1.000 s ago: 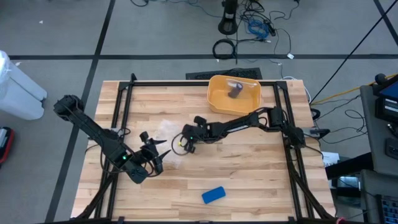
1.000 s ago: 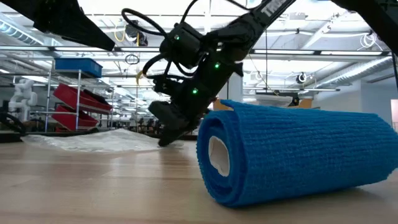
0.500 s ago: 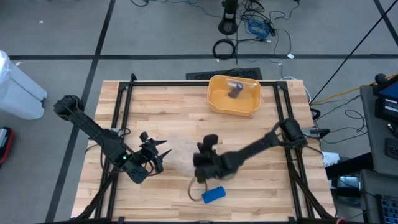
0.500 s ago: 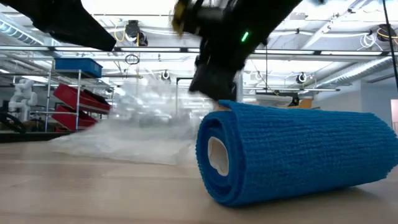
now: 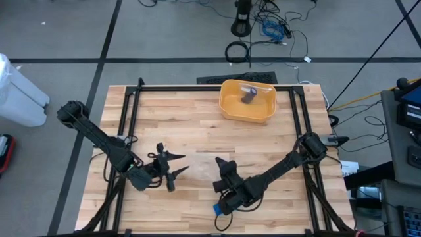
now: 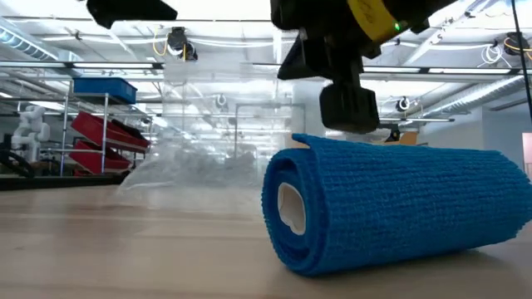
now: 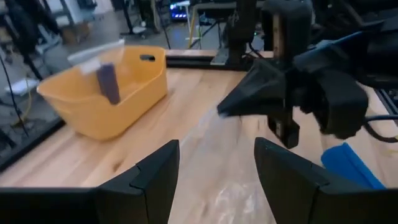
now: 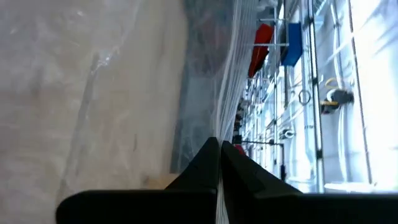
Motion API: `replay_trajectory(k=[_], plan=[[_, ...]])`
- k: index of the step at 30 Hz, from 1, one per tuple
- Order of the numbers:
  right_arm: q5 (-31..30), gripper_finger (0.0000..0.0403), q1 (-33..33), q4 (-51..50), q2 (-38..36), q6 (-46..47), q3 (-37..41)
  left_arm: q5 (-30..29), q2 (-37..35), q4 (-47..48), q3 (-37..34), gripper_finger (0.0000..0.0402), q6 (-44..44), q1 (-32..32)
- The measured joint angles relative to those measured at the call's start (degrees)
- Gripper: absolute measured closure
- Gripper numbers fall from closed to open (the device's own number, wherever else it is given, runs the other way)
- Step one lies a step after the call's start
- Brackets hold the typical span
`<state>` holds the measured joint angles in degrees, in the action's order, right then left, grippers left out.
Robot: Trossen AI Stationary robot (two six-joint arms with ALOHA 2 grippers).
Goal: Roll bandage
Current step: Put the blue bandage into the transparent zip bag
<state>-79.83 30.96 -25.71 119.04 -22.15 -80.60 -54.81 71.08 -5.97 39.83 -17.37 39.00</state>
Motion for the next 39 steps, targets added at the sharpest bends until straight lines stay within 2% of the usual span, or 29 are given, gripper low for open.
replay_trajectory(k=[3, 10, 16, 18, 27, 39], plan=[[0.21, 0.0403, 0.22, 0.1, 0.0, -4.66, 0.24, 0.12, 0.35, -1.77, 0.0, 0.0187, 3.27, -0.15], [0.3, 0.0403, 1.62, 3.49, 0.0, -24.91, 0.31, 0.84, 2.41, -1.83, 0.0, 0.0187, 4.29, -3.37], [0.35, 0.0403, 1.9, 11.2, -0.02, -30.62, 0.28, 11.33, 5.68, -6.58, 0.0, 0.0187, 7.84, -7.01], [0.35, 0.0403, 1.98, 11.85, -0.02, -31.34, 0.28, 13.36, 6.77, -8.21, 0.0, 0.0187, 9.72, -7.57], [0.35, 0.0403, 2.3, 11.82, -0.04, -31.31, 0.28, 14.11, 7.39, -8.45, 0.0, 0.0192, 11.05, -8.45], [0.35, 0.0403, 2.27, 12.27, -0.04, -31.51, 0.28, 13.96, 7.59, -2.7, 0.0, 0.0292, 7.21, -11.09]])
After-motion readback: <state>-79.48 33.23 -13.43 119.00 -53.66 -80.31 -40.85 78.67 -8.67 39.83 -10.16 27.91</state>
